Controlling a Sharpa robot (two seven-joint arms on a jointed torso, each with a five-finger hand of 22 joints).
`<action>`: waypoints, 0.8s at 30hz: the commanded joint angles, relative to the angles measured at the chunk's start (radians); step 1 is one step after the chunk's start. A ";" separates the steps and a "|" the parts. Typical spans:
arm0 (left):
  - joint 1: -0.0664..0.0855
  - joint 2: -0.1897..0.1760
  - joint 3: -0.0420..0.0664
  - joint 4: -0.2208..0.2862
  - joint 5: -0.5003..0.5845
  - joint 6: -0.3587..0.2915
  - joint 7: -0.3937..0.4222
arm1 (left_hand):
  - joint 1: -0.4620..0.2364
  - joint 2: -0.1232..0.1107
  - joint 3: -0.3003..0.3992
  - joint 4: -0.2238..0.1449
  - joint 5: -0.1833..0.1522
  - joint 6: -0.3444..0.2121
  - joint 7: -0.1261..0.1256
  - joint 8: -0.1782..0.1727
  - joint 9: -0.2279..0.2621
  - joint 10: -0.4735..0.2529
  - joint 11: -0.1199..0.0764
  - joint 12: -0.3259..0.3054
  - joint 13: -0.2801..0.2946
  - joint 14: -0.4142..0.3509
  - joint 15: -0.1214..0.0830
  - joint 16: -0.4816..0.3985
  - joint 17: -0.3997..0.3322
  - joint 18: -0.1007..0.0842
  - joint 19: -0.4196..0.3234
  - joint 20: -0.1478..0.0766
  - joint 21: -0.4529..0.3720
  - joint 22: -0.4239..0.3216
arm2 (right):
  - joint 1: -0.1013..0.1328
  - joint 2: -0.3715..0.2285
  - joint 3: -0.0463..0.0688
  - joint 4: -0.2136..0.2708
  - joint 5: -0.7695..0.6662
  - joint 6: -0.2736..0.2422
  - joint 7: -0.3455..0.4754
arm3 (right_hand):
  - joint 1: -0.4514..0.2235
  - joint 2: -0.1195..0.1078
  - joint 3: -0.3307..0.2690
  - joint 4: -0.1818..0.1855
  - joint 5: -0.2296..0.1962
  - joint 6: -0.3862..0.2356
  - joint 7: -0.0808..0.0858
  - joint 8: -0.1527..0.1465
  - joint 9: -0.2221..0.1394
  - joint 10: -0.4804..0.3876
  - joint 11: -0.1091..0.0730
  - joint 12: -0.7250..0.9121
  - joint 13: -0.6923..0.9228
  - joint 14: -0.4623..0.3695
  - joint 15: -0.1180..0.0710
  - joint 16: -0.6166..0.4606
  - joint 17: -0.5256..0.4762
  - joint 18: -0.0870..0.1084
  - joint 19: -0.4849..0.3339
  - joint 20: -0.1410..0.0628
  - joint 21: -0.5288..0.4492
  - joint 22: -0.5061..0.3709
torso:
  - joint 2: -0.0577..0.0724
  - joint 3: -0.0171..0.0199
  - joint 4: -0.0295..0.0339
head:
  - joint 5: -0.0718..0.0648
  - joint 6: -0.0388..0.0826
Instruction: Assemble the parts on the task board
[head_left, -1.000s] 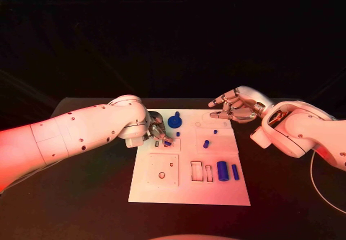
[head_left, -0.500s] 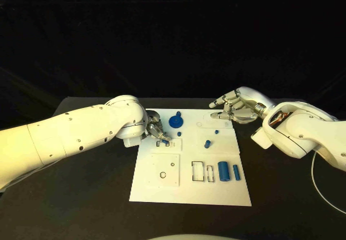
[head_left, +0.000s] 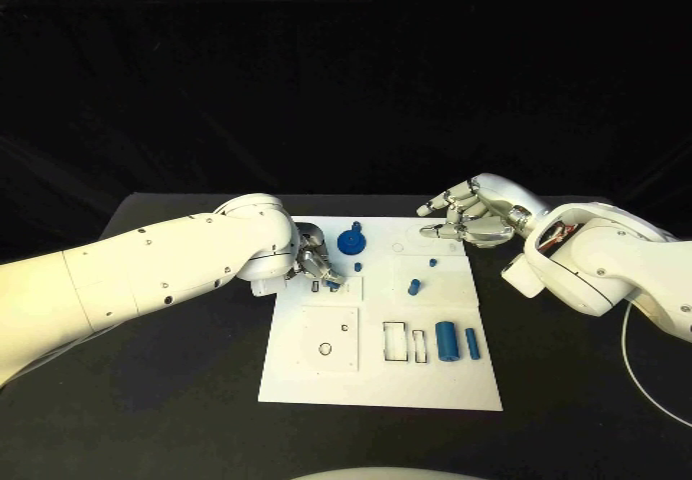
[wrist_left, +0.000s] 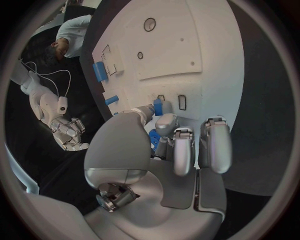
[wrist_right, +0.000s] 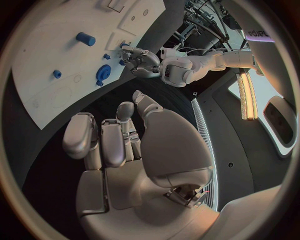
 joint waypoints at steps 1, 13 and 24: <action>-0.009 0.001 -0.006 0.000 -0.019 0.024 0.002 | 0.002 0.010 0.133 -0.125 -0.005 -0.001 -0.007 0.003 0.002 0.005 0.001 0.002 -0.001 0.105 -0.001 0.002 0.263 -0.011 -0.002 0.002 0.003 0.025 | -0.001 0.001 0.000 0.000 -0.002 0.016 0.004 | -0.007 0.000 -0.006 0.000 0.004 0.006 0.001 0.007 0.001 -0.003 -0.003 -0.005 0.000 0.036 -0.002 -0.002 -0.001 0.008 -0.005 -0.002 -0.005 -0.001 | 0.000 0.0004 -0.0009 | 0.003 -0.002; -0.011 -0.013 -0.007 0.004 -0.029 0.067 -0.001 | 0.001 0.008 0.140 -0.129 -0.006 -0.001 -0.007 0.004 0.004 0.002 0.001 -0.001 -0.005 0.105 -0.001 0.002 0.263 -0.009 -0.005 0.002 -0.001 0.018 | -0.001 0.002 0.000 0.000 -0.004 0.021 0.003 | -0.007 0.000 -0.007 0.001 0.004 0.006 0.001 0.007 0.001 -0.003 -0.003 -0.006 0.000 0.036 -0.002 -0.002 -0.001 0.008 -0.006 -0.002 -0.005 -0.002 | 0.000 -0.0002 0.0004 | 0.003 -0.007; -0.013 -0.020 -0.007 0.009 -0.028 0.067 0.000 | -0.014 0.004 0.156 -0.135 0.004 0.002 -0.007 0.009 0.011 0.007 0.001 0.004 0.000 0.105 0.000 0.002 0.263 -0.009 -0.005 0.002 -0.001 0.019 | -0.002 0.005 -0.001 0.001 -0.004 0.022 0.003 | -0.007 0.000 -0.007 0.001 0.004 0.006 0.001 0.007 0.001 -0.003 -0.003 -0.006 0.000 0.036 -0.002 -0.002 -0.001 0.008 -0.006 -0.002 -0.005 -0.002 | 0.000 0.0005 -0.0009 | 0.004 -0.005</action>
